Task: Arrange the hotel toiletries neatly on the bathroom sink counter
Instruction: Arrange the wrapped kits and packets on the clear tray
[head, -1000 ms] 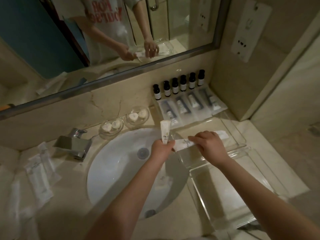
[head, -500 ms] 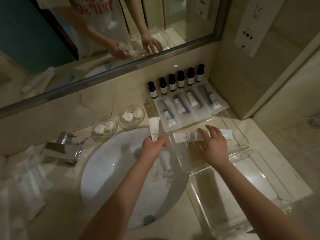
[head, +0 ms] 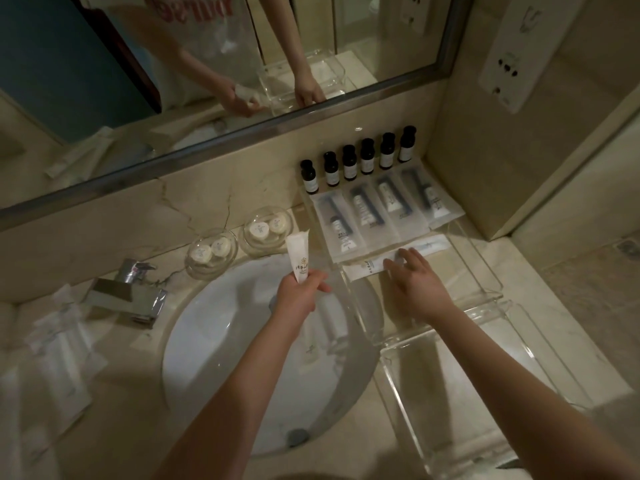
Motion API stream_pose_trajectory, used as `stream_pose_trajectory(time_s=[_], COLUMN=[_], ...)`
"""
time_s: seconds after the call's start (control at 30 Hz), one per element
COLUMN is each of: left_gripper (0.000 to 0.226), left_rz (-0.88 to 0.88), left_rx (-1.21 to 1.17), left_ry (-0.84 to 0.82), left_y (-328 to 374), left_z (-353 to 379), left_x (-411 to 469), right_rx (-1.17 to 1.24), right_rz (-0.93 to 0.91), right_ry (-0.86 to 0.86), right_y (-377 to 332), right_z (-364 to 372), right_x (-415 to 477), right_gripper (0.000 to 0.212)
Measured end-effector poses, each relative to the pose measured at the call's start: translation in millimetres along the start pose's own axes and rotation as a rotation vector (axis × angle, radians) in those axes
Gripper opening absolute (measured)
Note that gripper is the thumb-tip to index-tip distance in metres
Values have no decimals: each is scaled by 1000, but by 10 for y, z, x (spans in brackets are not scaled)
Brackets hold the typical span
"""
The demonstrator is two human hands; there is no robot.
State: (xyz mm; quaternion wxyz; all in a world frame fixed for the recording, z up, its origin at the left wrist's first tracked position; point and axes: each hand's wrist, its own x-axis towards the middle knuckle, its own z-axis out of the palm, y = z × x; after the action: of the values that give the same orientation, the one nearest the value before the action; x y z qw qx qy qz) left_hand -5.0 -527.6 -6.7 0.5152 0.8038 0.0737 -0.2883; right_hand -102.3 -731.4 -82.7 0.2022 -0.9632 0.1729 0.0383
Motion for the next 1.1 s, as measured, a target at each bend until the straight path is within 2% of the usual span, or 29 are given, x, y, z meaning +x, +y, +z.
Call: stream_pose_trajectory(time_s=[0.13,0.2,0.3,0.33,0.43,0.5,0.57,0.67,0.83,0.93,1.03,1.1], left_gripper=[25,20,32,36,44,43,38,27,5,9,4,16], left_rz=[14,59,176,222,362,426,437,391,283,177,132,133], left_rx=[-72,-140,-321,-363,-414,-395,-396,-370,-320,-298,-74,123], left_ry=[-22,-25,-18,-17,-31,-19,-3,27,51,-16,-56,-108], left_y=[58,133,269,327,493,583,637,627,432,234,102,41], left_z=[-14,-21,-16,-9,68,149,202,156,-41,-8,103,223], left_x=[-47,-109,-154,-182,-286,-381,-453,-451,-277,-200,-111,-48], right_rx=[44,110,366,523,924,1087,1198,1213,1115,1089,1049,961], right_rz=[-8,-14,-17,4,20,15,49,88,194,249,314,370], right_ry=[-6,95,263,235,-38,-149,-169,-113,-8,43,88,163], right_y=[-38,-89,-304,-424,-771,-898,-912,-789,-397,-149,63,177], right_z=[-8,-18,-90,-152,-336,-383,-393,-406,-488,-529,-572,-610], right_x=[-48,-100,-184,-209,-272,-296,-313,-318,-322,-341,-312,-256], right_gripper=[50,51,38,31,15,20,28,33,20,12,13,18])
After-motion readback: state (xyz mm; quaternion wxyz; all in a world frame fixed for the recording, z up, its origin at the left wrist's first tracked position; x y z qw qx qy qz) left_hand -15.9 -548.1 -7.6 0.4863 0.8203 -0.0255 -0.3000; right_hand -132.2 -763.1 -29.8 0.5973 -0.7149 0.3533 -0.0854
